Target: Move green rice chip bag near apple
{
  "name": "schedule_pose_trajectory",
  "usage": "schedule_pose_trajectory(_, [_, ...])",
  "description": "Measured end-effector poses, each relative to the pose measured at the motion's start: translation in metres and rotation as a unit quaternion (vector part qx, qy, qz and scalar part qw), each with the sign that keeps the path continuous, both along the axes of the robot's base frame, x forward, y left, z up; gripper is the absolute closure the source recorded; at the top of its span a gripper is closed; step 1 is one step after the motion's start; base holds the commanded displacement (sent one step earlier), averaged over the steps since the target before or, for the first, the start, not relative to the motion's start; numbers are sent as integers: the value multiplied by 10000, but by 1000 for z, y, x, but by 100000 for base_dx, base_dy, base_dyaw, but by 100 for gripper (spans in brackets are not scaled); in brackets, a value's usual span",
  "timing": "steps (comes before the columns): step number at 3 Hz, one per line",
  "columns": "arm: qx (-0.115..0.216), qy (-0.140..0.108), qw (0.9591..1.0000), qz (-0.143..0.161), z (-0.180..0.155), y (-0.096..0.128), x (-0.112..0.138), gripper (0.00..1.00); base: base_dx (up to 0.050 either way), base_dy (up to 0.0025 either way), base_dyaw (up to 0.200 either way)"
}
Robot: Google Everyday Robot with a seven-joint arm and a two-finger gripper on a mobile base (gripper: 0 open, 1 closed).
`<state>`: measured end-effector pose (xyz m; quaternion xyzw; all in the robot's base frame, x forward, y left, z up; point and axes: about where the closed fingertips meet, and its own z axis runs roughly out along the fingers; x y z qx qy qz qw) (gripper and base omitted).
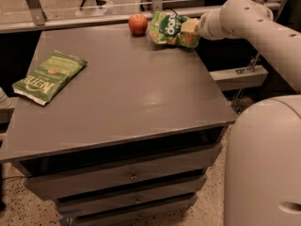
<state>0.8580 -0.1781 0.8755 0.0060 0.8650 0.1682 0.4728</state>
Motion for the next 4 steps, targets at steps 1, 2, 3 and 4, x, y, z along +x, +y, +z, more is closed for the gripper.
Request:
schedule_pose_trajectory(1, [96,45,9999,93,-3,6,2,59,0,0,0])
schedule_pose_trajectory(2, [176,90,9997,157,-7,10,3,35,0,0,0])
schedule_pose_trajectory(3, [219,115,9995,186,-10,12,4,12,0,0,0])
schedule_pose_trajectory(4, [257,118,9993,239,-10,15,4,0,0,0,0])
